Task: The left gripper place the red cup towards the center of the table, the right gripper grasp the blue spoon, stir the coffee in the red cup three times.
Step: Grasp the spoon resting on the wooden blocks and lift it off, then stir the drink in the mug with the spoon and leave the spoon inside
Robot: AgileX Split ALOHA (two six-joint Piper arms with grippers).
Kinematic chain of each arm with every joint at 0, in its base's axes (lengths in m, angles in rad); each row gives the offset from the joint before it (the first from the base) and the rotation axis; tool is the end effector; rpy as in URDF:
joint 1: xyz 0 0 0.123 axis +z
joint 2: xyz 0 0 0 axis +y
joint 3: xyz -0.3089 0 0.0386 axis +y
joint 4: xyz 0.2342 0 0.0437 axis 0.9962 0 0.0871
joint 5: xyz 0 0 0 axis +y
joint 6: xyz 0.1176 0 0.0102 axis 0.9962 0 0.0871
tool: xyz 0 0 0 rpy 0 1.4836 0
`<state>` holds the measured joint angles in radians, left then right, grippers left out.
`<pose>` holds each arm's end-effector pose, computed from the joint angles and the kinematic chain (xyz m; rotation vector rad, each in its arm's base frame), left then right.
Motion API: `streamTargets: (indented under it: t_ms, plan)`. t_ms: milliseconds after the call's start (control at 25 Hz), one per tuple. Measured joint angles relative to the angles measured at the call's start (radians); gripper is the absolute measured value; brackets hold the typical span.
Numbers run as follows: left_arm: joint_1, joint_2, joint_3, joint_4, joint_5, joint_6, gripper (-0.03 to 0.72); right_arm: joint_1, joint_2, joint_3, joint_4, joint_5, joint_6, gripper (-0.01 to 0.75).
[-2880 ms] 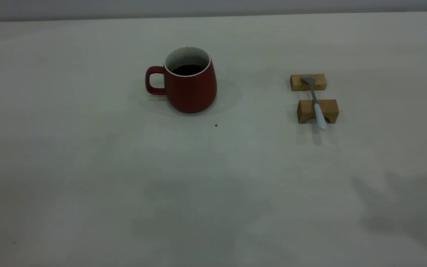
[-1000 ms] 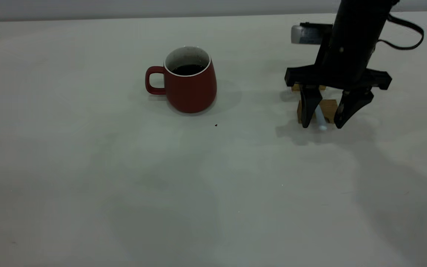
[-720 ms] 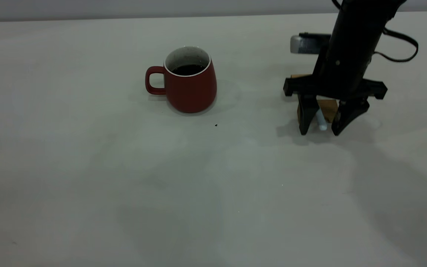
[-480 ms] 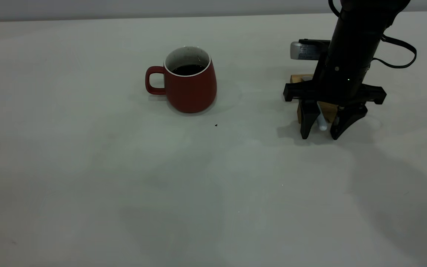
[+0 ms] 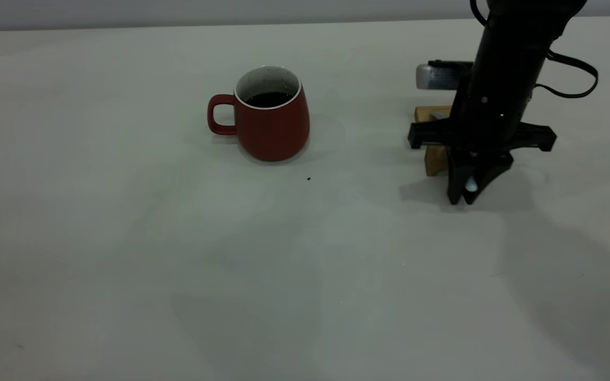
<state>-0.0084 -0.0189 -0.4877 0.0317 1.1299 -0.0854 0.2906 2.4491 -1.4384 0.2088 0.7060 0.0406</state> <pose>-0.0246 0.0036 0.2473 -0.0840 2.1048 -0.0179 0.3961 0.1350 -0.0015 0.1328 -3.0541 -0.1825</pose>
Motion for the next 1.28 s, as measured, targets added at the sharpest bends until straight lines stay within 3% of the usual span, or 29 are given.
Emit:
streamTargets:
  t_ms: [160,440,680,920,1040,1280]
  plan:
    - [0.0,0.0,0.0,0.0,0.0,0.0,0.521,0.0,-0.053,0.0,-0.06,0.075,-0.001,0.118]
    - [0.0,0.0,0.0,0.0,0.0,0.0,0.521,0.012,-0.242,0.0,0.019,0.069,-0.012,0.118]
    - [0.0,0.0,0.0,0.0,0.0,0.0,0.521,0.02,-0.278,0.0,0.493,0.103,-0.268,0.118]
    - [0.0,0.0,0.0,0.0,0.0,0.001,0.521,0.022,-0.217,0.0,1.112,0.323,-0.517,0.118]
    - [0.0,0.0,0.0,0.0,0.0,0.001,0.521,0.031,-0.178,0.0,1.323,0.422,-0.542,0.118]
    - [0.0,0.0,0.0,0.0,0.0,0.001,0.521,0.063,-0.159,-0.02,1.531,0.439,-0.417,0.118]
